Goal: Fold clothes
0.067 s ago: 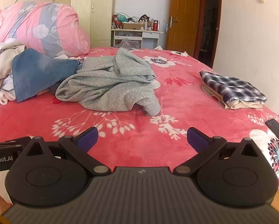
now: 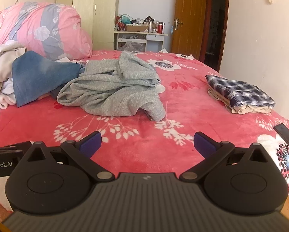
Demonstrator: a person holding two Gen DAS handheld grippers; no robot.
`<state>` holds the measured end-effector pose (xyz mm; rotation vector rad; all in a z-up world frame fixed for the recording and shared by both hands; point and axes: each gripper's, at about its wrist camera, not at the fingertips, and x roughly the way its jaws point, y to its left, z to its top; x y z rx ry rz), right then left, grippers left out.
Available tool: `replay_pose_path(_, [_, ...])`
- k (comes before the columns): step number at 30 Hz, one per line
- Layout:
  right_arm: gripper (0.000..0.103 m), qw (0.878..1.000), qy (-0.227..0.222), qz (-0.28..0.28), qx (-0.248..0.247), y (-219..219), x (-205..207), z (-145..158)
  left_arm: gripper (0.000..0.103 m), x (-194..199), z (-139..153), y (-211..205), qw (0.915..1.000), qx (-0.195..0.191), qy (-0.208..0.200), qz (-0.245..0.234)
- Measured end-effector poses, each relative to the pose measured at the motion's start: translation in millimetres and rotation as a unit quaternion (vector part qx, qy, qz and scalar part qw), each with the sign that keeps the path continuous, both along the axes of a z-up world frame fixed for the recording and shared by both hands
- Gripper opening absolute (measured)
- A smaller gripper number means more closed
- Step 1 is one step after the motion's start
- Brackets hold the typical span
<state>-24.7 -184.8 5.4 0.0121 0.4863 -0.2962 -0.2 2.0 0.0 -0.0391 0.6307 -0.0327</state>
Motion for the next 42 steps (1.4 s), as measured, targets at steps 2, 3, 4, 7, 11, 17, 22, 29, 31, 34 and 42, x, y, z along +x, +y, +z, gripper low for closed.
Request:
replay_pose_path(2, [0.102, 1.0, -0.003, 0.003, 0.009, -1, 0, 0, 0.103, 0, 0, 2, 1.0, -0.003, 0.002, -0.002])
replay_pose_path(3, [0.102, 1.0, -0.004, 0.004, 0.012, -1, 1, -1, 0.103, 0, 0, 2, 1.0, -0.004, 0.003, -0.002])
replay_pose_path(4, [0.102, 1.0, -0.006, 0.004, 0.014, -1, 1, -1, 0.103, 0, 0, 3, 1.0, -0.006, 0.004, -0.003])
replay_pose_path(7, [0.102, 1.0, -0.02, -0.001, 0.019, -5, -4, 2, 0.103, 0, 0, 6, 0.9999, -0.01, 0.007, -0.006])
replay_pose_path(11, [0.102, 1.0, -0.01, -0.014, 0.0, 1, -2, 4, 0.103, 3, -1, 10, 0.9994, -0.017, 0.026, -0.014])
replay_pose_path(17, [0.102, 1.0, 0.002, -0.02, 0.0, 1, 2, 4, 0.103, 9, -6, 19, 0.9962, -0.053, 0.066, -0.021])
replay_pose_path(22, [0.102, 1.0, 0.006, -0.02, 0.005, -1, 6, 2, 0.103, 7, -4, 21, 0.9974, -0.049, 0.052, -0.006])
replay_pose_path(29, [0.102, 1.0, 0.012, -0.022, 0.017, -3, 9, 0, 0.103, 5, -1, 17, 0.9991, -0.031, 0.029, -0.01])
replay_pose_path(31, [0.102, 0.999, 0.013, -0.022, 0.02, -3, 10, 0, 0.103, 5, -1, 15, 0.9993, -0.026, 0.024, -0.015])
replay_pose_path(34, [0.102, 0.999, 0.011, -0.021, 0.021, -3, 10, 1, 0.103, 5, -1, 14, 0.9994, -0.019, 0.02, -0.021])
replay_pose_path(42, [0.102, 1.0, 0.009, -0.02, 0.018, 2, 11, 3, 0.103, 3, -2, 16, 0.9998, -0.009, 0.011, -0.015])
